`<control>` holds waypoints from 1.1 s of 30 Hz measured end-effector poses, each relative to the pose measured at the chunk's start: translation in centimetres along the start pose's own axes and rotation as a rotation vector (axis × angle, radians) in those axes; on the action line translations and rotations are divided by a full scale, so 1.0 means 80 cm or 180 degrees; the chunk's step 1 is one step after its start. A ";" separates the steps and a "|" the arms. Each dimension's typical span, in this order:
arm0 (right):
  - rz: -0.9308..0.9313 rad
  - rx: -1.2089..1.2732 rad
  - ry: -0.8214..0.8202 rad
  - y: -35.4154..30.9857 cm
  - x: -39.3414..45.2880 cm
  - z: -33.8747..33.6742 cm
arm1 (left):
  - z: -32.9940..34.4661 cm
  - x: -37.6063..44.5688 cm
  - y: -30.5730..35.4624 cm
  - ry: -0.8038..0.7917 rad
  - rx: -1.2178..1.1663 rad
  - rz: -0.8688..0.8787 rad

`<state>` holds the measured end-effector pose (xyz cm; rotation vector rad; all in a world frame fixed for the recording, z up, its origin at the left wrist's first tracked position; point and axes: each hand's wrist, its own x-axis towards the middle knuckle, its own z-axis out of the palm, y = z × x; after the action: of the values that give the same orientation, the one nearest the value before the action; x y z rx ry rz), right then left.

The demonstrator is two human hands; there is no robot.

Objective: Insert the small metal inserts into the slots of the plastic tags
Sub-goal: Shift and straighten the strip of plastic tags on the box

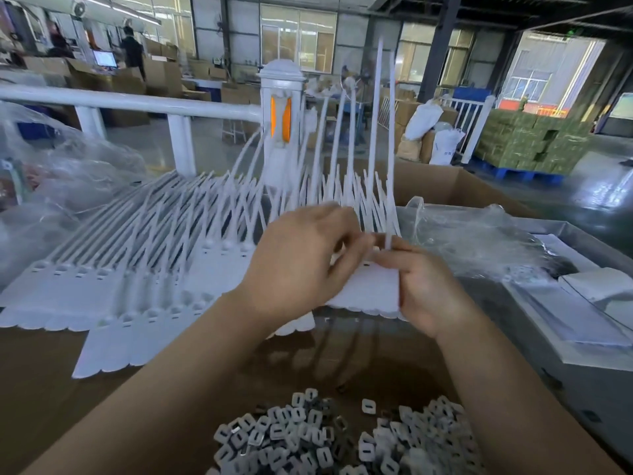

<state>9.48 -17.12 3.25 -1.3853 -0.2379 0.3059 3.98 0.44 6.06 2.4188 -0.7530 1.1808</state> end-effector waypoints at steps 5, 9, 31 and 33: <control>0.0169 0.0228 0.0811 0.000 0.001 -0.032 | 0.003 -0.008 0.004 -0.2096 -0.0096 -0.0022; 0.0126 0.0330 0.0942 0.006 0.001 -0.037 | -0.003 -0.009 0.009 -0.3484 -0.0065 -0.0539; 0.0676 -0.0534 0.1147 -0.001 -0.006 -0.048 | -0.046 -0.025 -0.096 -0.4206 0.1140 -0.2373; 0.0935 -0.1261 0.1115 -0.005 -0.006 -0.049 | -0.046 -0.025 -0.108 -0.4176 0.0892 -0.2498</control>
<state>10.37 -21.00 2.98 -1.8421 0.2098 0.2601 5.83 9.88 6.01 3.0364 0.1976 -0.7371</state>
